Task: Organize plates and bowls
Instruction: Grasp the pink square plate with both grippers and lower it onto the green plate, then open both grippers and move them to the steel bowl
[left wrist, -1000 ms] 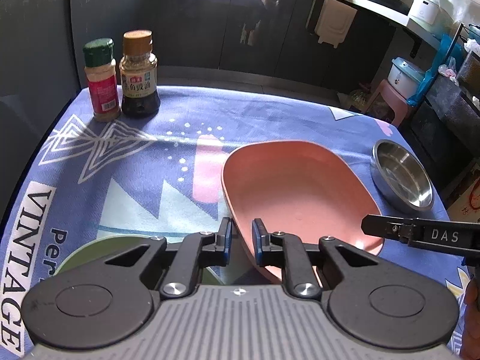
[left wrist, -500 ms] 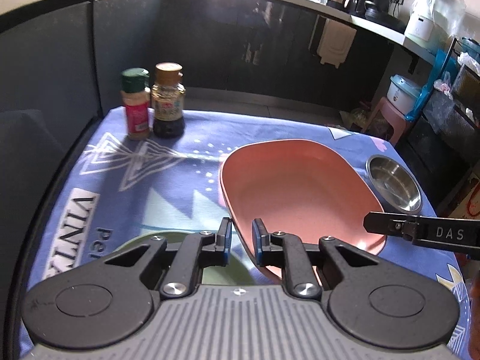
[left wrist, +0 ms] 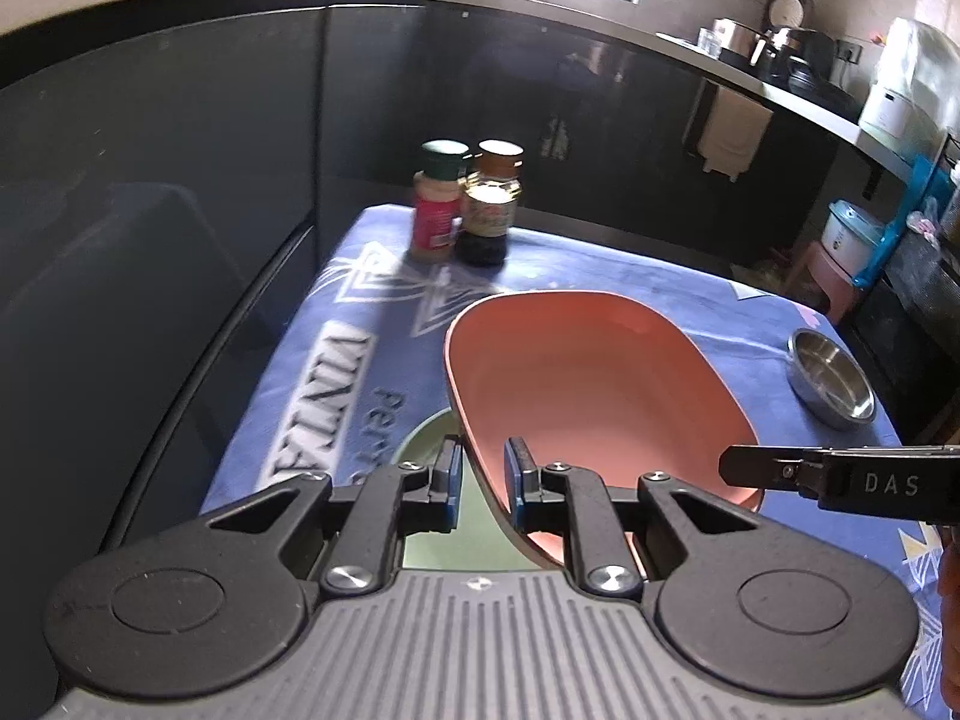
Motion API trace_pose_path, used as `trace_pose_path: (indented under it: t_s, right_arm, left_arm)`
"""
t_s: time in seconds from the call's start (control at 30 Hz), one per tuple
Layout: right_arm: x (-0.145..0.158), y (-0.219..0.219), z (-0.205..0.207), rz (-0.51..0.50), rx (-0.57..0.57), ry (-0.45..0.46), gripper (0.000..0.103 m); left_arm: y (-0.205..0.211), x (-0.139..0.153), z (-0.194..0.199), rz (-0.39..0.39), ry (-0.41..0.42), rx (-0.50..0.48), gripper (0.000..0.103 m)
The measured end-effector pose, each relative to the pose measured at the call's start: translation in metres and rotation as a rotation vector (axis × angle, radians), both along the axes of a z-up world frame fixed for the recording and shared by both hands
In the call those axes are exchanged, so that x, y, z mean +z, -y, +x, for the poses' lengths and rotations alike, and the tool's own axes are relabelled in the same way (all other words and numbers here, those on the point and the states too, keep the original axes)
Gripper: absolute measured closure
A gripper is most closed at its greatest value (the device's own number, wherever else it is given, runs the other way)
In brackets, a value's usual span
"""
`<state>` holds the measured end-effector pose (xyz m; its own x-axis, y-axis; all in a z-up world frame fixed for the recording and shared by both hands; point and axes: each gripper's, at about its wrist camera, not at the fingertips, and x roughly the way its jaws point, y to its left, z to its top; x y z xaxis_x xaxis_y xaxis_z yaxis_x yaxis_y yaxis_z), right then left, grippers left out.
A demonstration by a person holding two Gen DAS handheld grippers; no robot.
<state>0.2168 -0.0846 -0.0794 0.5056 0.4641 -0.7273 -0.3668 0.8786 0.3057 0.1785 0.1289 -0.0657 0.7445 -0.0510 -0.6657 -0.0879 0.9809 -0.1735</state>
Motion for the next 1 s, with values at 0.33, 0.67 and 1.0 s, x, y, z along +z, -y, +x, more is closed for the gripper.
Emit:
trace_pose_path:
  t_s: [0.33, 0.67, 1.0]
  right_arm:
    - [-0.013, -0.024, -0.003, -0.08, 0.051, -0.033, 0.091]
    - [-0.017, -0.027, -0.003, -0.101, 0.059, -0.053, 0.091]
    - [-0.022, -0.027, 0.0, -0.095, 0.072, -0.079, 0.089]
  left_arm:
    - [-0.017, -0.026, -0.01, -0.033, -0.05, 0.029, 0.089]
    - [-0.019, -0.034, -0.007, -0.043, -0.065, 0.026, 0.089]
    - [-0.019, -0.039, -0.004, -0.041, -0.075, 0.028, 0.088]
